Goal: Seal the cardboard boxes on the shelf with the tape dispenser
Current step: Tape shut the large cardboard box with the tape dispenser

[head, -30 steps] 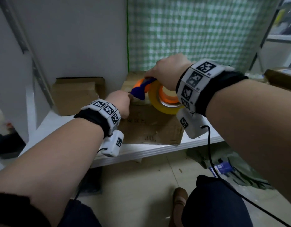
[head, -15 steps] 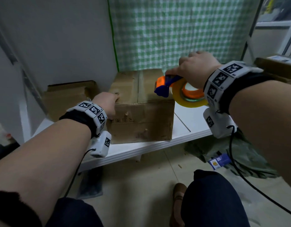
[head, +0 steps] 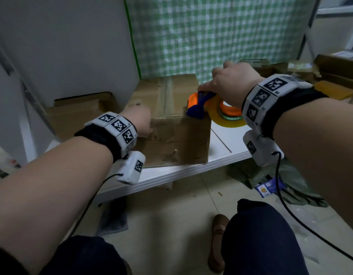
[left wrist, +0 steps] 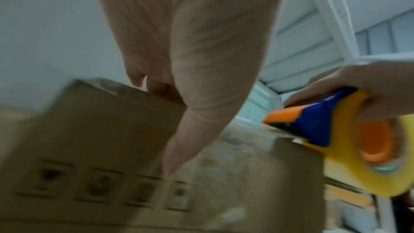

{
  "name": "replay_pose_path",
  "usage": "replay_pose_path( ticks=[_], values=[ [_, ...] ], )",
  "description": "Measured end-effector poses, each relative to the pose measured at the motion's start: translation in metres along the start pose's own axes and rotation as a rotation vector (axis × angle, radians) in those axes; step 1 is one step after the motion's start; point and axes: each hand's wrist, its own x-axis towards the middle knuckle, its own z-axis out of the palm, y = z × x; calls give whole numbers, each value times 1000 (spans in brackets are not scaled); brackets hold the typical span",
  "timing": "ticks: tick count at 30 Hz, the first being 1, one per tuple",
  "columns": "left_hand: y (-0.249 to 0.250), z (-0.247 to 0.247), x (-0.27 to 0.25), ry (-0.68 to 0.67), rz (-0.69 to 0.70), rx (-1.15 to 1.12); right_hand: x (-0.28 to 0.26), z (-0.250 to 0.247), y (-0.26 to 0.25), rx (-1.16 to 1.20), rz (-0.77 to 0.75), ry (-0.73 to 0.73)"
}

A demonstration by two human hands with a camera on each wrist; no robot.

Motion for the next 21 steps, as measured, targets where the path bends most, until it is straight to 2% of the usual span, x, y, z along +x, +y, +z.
replay_pose_path(
  ticks=[3, 6, 12, 15, 18, 21],
  values=[
    [35, 0, 8, -20, 153, -84, 2, 2, 1, 15, 1, -6],
    [59, 0, 15, 19, 220, -135, 2, 5, 1, 43, 15, -3],
    [64, 4, 20, 113, 221, -179, -9, 18, 14, 124, -7, 73],
    [61, 6, 23, 66, 232, -162, -20, 31, 18, 179, -12, 60],
    [61, 5, 24, 18, 218, -133, -33, 52, 18, 306, 59, -1],
    [62, 4, 24, 3, 206, -130, -38, 67, 17, 394, 88, 30]
  ],
)
